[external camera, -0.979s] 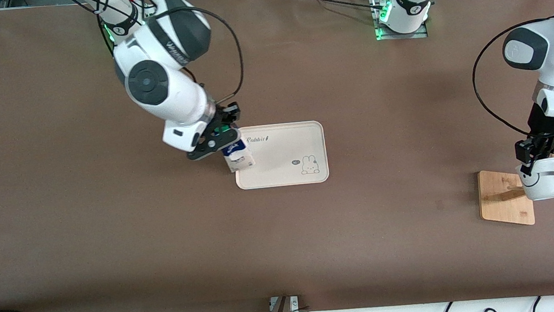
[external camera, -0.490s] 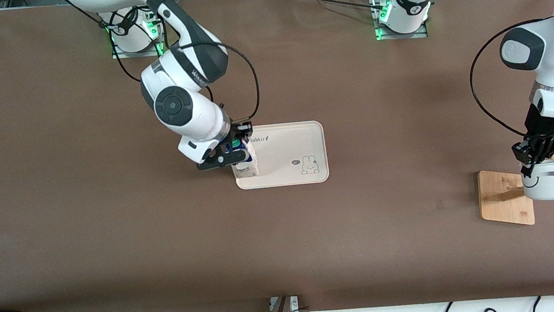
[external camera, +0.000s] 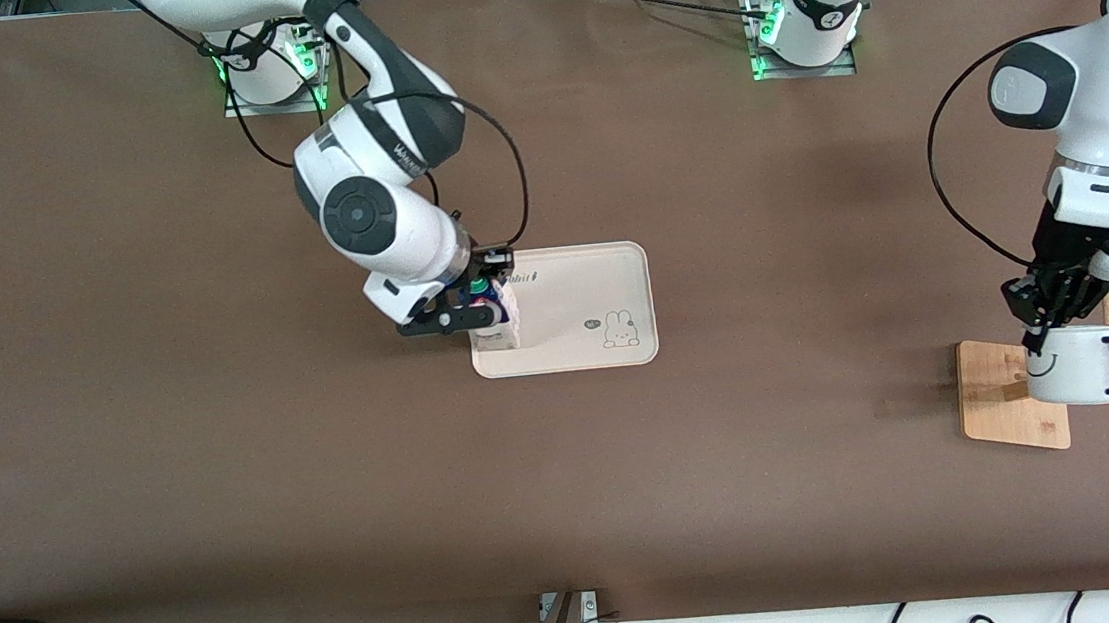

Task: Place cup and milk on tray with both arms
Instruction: 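Carry the milk carton with the right gripper over the white tray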

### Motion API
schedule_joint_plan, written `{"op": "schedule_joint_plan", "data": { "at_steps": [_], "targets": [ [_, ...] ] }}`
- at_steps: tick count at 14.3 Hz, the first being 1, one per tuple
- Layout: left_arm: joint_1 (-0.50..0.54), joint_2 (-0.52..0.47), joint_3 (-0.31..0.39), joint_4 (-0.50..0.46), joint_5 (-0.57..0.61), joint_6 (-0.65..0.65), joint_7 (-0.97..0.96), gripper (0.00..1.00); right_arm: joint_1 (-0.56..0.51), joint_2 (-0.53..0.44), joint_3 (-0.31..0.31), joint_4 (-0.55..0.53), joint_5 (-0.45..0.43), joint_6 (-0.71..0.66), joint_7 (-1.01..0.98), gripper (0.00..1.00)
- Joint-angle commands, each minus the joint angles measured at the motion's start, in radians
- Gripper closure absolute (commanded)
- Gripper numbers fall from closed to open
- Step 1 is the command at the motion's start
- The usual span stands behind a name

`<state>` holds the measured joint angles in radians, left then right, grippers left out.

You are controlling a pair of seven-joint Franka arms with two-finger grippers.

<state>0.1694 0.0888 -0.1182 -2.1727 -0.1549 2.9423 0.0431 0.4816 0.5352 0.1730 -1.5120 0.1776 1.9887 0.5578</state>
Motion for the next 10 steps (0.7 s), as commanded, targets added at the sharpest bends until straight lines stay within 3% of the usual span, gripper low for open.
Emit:
{"op": "schedule_joint_plan", "data": {
  "at_steps": [1,5,10],
  "targets": [
    [0.004,-0.079,-0.04,0.001,-0.009,-0.11,0.035,1.0,0.02,-0.003,-0.001,0.009,0.013,0.002,0.034,0.59],
    [0.004,-0.165,-0.072,0.039,-0.011,-0.461,0.035,1.0,0.022,0.022,-0.001,0.003,0.013,0.044,0.034,0.59],
    [0.002,-0.155,-0.1,0.25,-0.009,-0.964,0.04,1.0,0.028,0.054,-0.001,0.001,0.013,0.064,0.033,0.59]
  ]
}}
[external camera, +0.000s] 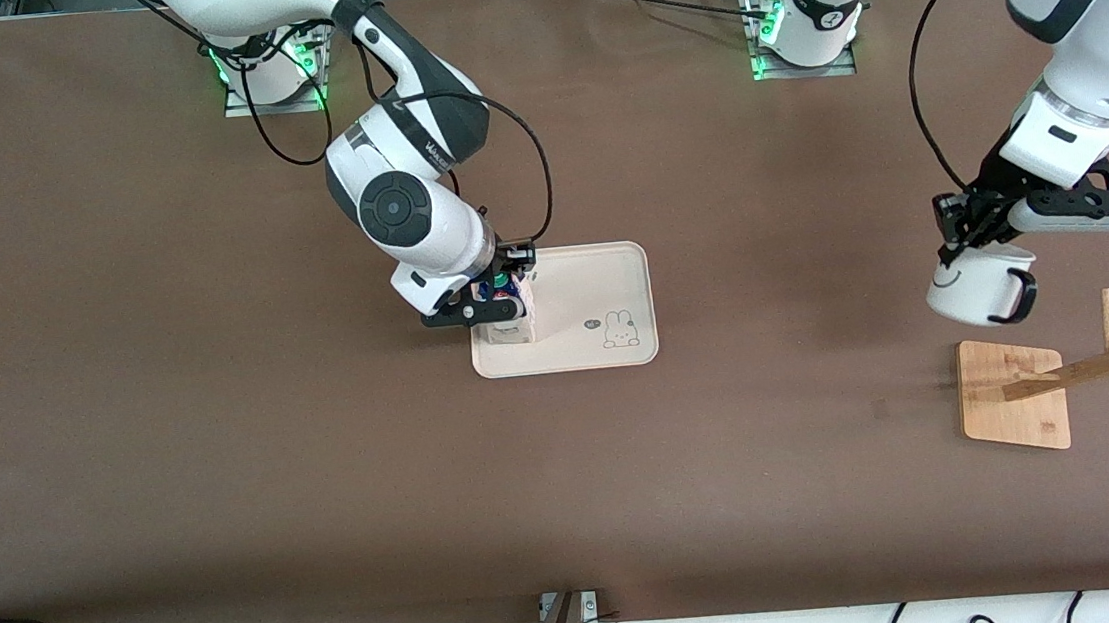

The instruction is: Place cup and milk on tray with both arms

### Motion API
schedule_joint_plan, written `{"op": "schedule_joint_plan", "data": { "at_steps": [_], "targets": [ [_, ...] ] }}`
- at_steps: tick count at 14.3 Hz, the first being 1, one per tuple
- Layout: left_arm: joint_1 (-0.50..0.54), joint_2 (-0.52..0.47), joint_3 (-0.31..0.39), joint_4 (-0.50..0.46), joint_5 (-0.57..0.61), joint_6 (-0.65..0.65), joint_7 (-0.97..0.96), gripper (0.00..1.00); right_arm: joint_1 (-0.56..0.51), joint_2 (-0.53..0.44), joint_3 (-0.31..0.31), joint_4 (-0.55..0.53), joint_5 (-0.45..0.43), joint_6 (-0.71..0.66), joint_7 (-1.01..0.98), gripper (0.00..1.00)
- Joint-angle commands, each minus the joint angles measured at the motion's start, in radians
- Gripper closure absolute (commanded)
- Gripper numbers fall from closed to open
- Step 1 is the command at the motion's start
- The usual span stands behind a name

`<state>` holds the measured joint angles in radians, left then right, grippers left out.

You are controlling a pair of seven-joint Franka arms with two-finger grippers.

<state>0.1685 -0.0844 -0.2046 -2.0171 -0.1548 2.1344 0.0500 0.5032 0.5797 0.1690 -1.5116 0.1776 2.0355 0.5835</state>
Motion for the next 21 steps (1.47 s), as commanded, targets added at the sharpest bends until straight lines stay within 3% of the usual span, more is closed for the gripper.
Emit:
{"op": "schedule_joint_plan", "data": {
  "at_steps": [1,3,4,8,14,18,21],
  "targets": [
    [0.003,0.021,-0.028,0.11,-0.011,-0.213,0.031,1.0,0.006,0.011,0.003,0.001,0.013,0.017,0.007,0.59],
    [0.002,0.028,-0.038,0.121,-0.012,-0.278,0.021,1.0,0.006,0.017,0.003,0.001,0.013,0.015,0.002,0.54],
    [0.002,0.029,-0.042,0.133,-0.012,-0.309,0.024,1.0,0.005,0.017,0.003,0.001,0.013,0.015,0.007,0.01],
    [-0.011,0.081,-0.122,0.245,-0.011,-0.598,0.011,1.0,0.003,-0.05,0.001,0.007,0.01,-0.02,0.001,0.0],
    [-0.033,0.207,-0.179,0.409,-0.011,-0.733,-0.281,1.0,0.003,-0.168,-0.037,0.008,-0.015,-0.19,0.006,0.0],
    [-0.121,0.319,-0.179,0.459,-0.012,-0.769,-0.508,1.0,0.003,-0.289,-0.13,0.013,-0.03,-0.277,-0.001,0.0],
    [-0.193,0.461,-0.176,0.536,-0.026,-0.768,-0.637,1.0,0.003,-0.36,-0.199,0.013,-0.095,-0.316,-0.031,0.0]
  ]
}}
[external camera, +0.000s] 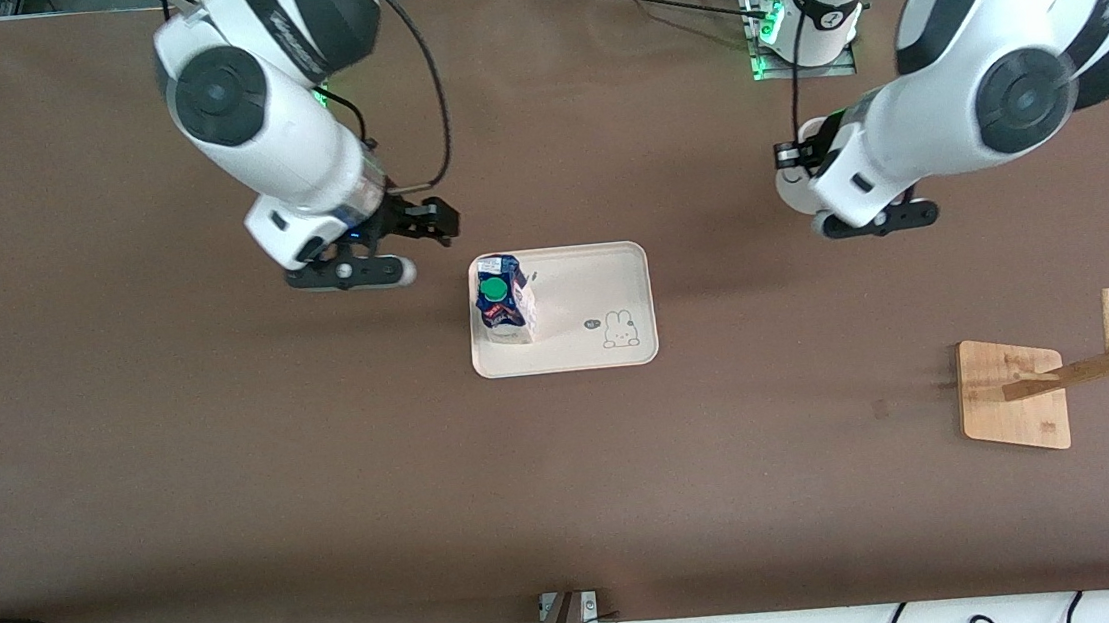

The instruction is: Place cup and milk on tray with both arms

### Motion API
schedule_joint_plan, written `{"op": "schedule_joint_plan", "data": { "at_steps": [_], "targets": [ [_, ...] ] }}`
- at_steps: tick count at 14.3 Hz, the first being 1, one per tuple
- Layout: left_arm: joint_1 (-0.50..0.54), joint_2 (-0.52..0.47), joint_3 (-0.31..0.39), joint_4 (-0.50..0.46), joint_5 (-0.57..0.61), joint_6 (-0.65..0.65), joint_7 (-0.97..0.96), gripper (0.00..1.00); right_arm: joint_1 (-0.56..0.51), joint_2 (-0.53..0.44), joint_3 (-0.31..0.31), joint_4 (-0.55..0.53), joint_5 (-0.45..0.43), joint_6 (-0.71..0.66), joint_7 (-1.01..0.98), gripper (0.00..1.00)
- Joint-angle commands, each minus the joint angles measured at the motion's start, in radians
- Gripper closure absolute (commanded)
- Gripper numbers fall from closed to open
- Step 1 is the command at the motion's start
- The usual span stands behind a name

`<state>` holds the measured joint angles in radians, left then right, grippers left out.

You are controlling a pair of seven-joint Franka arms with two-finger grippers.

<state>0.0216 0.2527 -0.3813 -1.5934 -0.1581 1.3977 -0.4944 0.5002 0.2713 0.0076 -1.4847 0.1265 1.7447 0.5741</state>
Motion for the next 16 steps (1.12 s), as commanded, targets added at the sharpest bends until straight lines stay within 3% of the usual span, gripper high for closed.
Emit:
{"op": "schedule_joint_plan", "data": {
  "at_steps": [1,6,9,11,12,13,14,16],
  "targets": [
    [-0.075,0.178,0.001,0.154,-0.023,-0.029,-0.146,1.0,0.006,-0.069,-0.07,-0.012,-0.066,-0.025,-0.046,0.0],
    [-0.219,0.387,0.002,0.297,-0.024,0.143,-0.37,1.0,0.003,-0.072,-0.245,0.044,-0.062,-0.028,-0.23,0.0],
    [-0.299,0.479,0.012,0.325,-0.02,0.286,-0.398,1.0,-0.003,-0.07,-0.339,0.044,-0.061,-0.06,-0.272,0.0],
    [-0.301,0.522,0.013,0.325,-0.021,0.38,-0.398,1.0,-0.012,-0.07,-0.417,0.052,-0.065,-0.152,-0.322,0.0],
    [-0.304,0.542,0.013,0.325,-0.021,0.42,-0.4,1.0,-0.029,-0.069,-0.428,0.067,-0.073,-0.162,-0.362,0.0],
    [-0.313,0.559,0.013,0.325,-0.021,0.44,-0.403,1.0,-0.101,-0.069,-0.41,0.07,-0.079,-0.169,-0.411,0.0],
    [-0.321,0.569,0.013,0.325,-0.023,0.442,-0.415,1.0,-0.183,-0.066,-0.352,0.07,-0.084,-0.171,-0.459,0.0],
    [-0.328,0.588,0.013,0.323,-0.023,0.454,-0.426,1.0,-0.384,-0.066,-0.165,0.07,-0.119,-0.169,-0.505,0.0]
  ]
}}
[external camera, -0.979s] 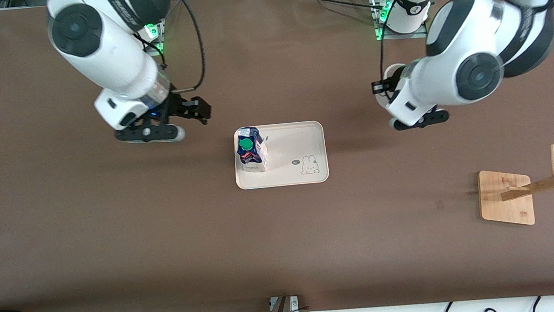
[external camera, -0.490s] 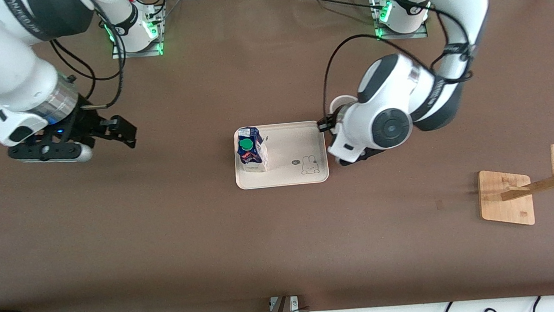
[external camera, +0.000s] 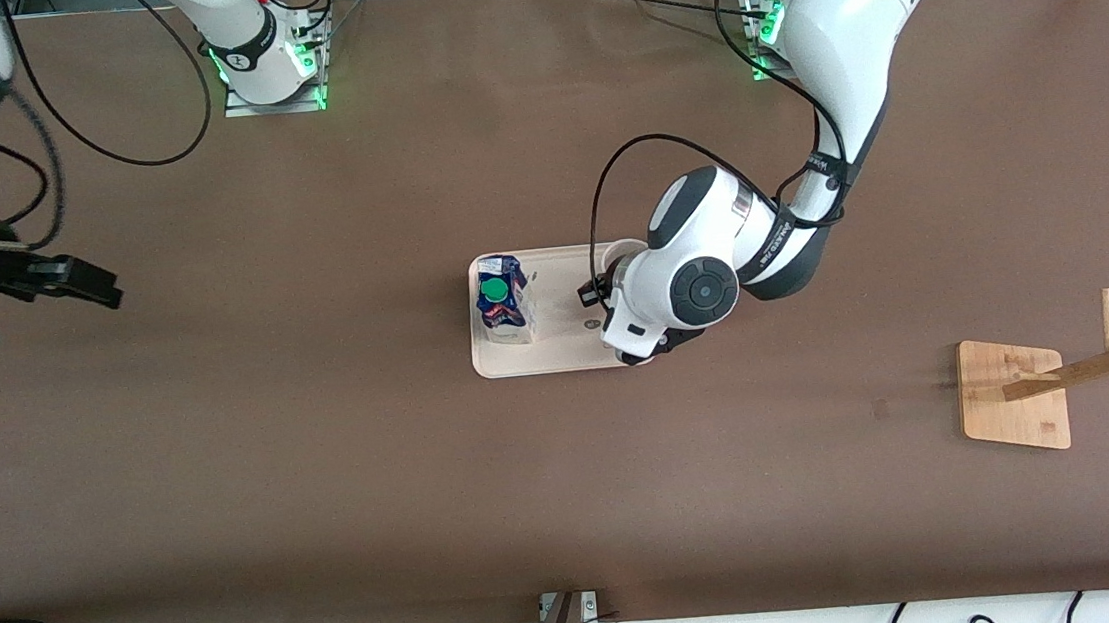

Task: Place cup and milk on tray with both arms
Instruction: 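Lower the white mug onto the tray with the left gripper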

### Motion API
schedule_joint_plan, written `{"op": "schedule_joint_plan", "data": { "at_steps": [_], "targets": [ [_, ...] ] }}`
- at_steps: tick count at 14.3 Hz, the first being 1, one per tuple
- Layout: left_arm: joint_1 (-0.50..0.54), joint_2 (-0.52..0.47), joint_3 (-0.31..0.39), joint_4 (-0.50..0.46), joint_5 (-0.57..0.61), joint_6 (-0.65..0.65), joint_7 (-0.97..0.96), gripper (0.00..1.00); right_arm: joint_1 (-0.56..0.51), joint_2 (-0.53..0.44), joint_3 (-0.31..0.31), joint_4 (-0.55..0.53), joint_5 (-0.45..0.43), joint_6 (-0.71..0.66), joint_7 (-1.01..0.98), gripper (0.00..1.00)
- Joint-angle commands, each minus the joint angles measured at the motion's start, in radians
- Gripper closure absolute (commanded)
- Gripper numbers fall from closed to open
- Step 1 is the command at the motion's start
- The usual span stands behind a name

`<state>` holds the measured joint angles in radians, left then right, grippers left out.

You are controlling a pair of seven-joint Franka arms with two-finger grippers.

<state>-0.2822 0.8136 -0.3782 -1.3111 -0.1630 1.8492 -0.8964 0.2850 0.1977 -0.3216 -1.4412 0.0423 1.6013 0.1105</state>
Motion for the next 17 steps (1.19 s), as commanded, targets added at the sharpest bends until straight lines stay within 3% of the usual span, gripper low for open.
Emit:
{"op": "schedule_joint_plan", "data": {
  "at_steps": [1,2,5,6,7,12,17],
  "targets": [
    [-0.026,0.038,0.01,0.041,-0.015,0.007,-0.024,1.0,-0.231,0.008,0.246,0.025,-0.077,-0.026,-0.04,0.0],
    [-0.026,0.051,0.01,0.042,-0.015,0.018,-0.024,1.0,-0.262,0.009,0.275,0.018,-0.09,-0.017,-0.035,0.0],
    [-0.035,0.062,0.01,0.036,-0.007,0.055,-0.027,1.0,-0.277,0.008,0.279,0.007,-0.099,-0.015,-0.04,0.0],
    [-0.034,0.061,0.01,0.036,-0.003,0.055,-0.024,0.78,-0.277,0.003,0.28,0.007,-0.101,-0.015,-0.034,0.0],
    [-0.028,0.061,0.012,0.036,-0.001,0.055,-0.015,0.01,-0.277,0.0,0.28,0.005,-0.095,-0.021,-0.032,0.0],
    [-0.002,0.018,0.01,0.041,0.022,0.024,0.01,0.0,-0.279,-0.02,0.282,-0.004,-0.088,-0.052,-0.121,0.0],
    [0.037,-0.083,0.012,0.07,0.051,-0.149,0.072,0.0,-0.274,-0.021,0.3,-0.019,-0.087,-0.043,-0.126,0.0]
  ]
}}
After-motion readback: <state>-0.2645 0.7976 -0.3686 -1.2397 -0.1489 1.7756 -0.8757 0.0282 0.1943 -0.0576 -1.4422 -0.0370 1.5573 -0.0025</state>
